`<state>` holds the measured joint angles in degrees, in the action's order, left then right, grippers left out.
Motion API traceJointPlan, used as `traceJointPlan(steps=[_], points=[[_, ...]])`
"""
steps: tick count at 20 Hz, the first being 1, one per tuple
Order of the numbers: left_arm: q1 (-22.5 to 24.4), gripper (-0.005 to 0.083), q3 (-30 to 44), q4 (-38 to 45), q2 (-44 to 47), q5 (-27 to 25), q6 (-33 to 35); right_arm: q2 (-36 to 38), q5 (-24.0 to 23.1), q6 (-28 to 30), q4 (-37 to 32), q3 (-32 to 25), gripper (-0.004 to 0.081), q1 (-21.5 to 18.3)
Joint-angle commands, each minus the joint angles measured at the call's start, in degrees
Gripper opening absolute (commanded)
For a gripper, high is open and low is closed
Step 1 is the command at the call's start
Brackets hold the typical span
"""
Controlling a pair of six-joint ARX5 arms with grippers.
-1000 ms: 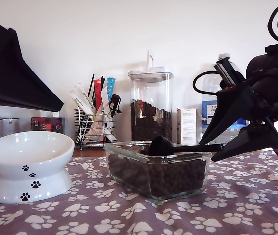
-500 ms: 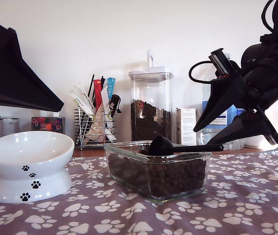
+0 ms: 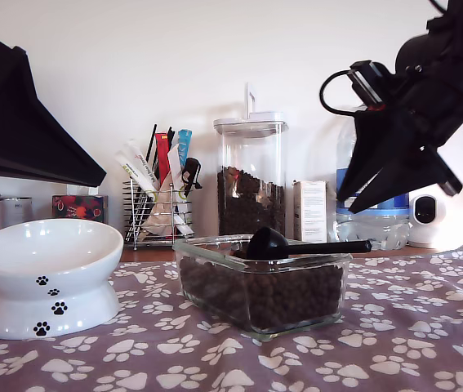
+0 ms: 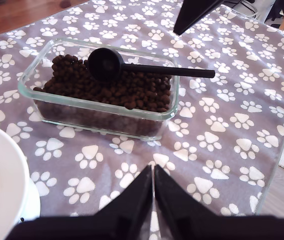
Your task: Measure one spoon of cat food and pour it into the food bowl
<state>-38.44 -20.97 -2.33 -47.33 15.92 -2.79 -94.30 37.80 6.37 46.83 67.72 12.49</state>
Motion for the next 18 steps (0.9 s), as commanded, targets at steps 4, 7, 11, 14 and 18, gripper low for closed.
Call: traceJointPlan(steps=[4,7,11,14,18], points=[[-0.1,-0.0019,0.9,0.7,0.1,-0.3,0.3,8.3,-16.0,3.1,-5.6,-0.2,-0.0012,3.4],[-0.1,-0.0019,0.9,0.7,0.1,-1.5,0.3,14.1,-23.9,3.1,-12.4,-1.2,-0.0012,5.6],[-0.1,-0.0019,0.9,0.8,0.1,-1.5,0.7,22.0,-30.7,5.3,-21.4,-8.6,-0.0012,8.2],[-0.1,-0.0019,0.9,0.8,0.1,-1.4,0.9,30.1,-35.4,10.4,-30.4,-18.3,-0.0012,11.7],[-0.1,-0.0019,0.9,0.7,0.1,-1.5,0.9,41.8,-47.5,19.4,-38.1,-29.6,-0.0012,20.2]])
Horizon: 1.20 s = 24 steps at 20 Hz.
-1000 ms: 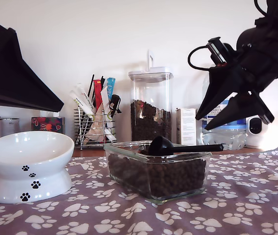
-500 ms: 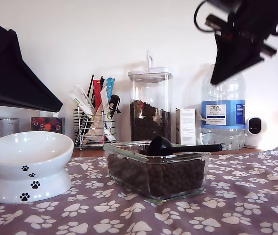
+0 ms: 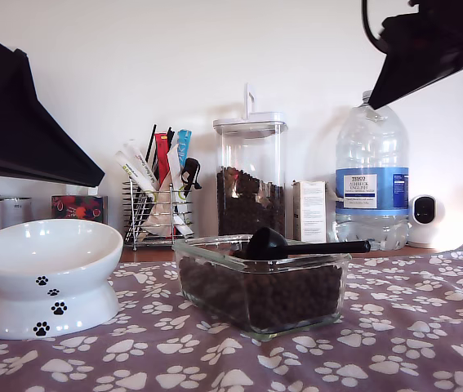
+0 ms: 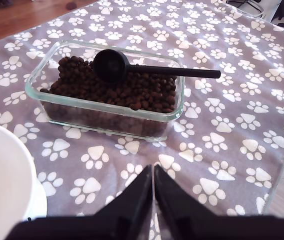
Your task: Measure one spoon of cat food and pour it into the food bowl
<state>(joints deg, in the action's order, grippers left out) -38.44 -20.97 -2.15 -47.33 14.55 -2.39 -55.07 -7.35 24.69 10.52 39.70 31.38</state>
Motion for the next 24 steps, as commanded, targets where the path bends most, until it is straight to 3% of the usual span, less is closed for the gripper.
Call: traceJointPlan(steps=[1,5,8,11,14,17,20,24], points=[[-0.1,-0.0019,0.9,0.6,0.1,-0.1,0.5,5.0,-5.7,3.3,-2.4,-3.8,-0.0012,3.3],[-0.1,-0.0019,0.9,0.6,0.1,-0.1,0.5,11.6,-14.6,12.7,-1.2,-10.6,-0.0012,11.6],[-0.1,-0.0019,0.9,0.5,0.1,-0.1,0.5,12.6,-20.4,19.4,0.8,-14.6,-0.0012,20.4],[-0.1,-0.0019,0.9,0.5,0.1,-0.1,0.5,12.5,-20.6,20.5,2.7,-16.2,-0.0012,27.6],[-0.1,-0.0019,0.9,0.5,0.1,-0.1,0.5,12.4,-17.5,18.3,6.3,-16.2,-0.0009,28.5],[-0.1,-0.0019,0.9,0.5,0.1,0.0,0.5,11.1,-14.1,15.1,8.3,-16.2,0.0098,27.7],[-0.1,-0.0019,0.9,0.5,0.1,0.0,0.5,7.5,-14.0,15.2,6.2,-16.2,0.022,27.8],[-0.1,-0.0019,0.9,0.5,0.1,0.0,0.5,1.0,-15.6,14.7,3.3,-16.2,0.0234,27.2]])
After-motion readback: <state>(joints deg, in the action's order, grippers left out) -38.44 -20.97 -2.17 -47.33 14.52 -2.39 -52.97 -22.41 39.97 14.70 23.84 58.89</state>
